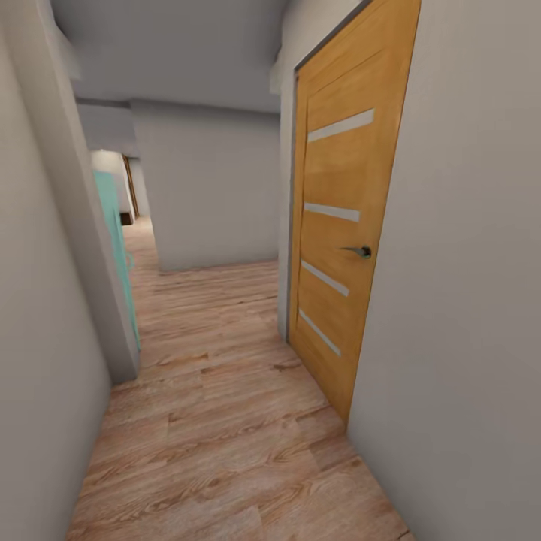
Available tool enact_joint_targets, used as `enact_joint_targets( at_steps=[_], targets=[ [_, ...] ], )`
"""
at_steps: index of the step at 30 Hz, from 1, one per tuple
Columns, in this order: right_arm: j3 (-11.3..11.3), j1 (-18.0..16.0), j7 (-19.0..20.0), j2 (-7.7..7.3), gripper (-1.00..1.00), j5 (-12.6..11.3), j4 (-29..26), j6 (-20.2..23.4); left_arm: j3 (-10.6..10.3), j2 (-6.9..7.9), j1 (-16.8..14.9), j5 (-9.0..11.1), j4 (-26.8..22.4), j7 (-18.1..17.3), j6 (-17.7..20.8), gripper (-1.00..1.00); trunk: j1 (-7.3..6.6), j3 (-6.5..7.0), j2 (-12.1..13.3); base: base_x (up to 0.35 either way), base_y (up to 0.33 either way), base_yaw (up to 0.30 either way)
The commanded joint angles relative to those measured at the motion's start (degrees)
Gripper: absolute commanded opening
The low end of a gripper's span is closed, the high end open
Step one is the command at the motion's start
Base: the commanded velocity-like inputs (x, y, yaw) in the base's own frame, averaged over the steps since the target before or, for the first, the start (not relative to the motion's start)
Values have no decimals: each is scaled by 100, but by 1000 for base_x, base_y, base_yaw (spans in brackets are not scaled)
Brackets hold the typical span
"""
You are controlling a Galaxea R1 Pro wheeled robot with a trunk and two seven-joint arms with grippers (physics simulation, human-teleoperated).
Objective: Move the two storage containers from the living room to the garage. In the garage, place one container on the floor and stack the other container on top of it (either order is fine).
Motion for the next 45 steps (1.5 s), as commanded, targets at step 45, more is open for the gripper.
enact_joint_targets(
  at_steps=[45],
  targets=[
    [14, -8, 23, 2, 100, -69, -1, -7, 4, 5, -3, 42, 5, -18, -16, 100, 3, -6, -3, 321, 0, 169]
  ],
)
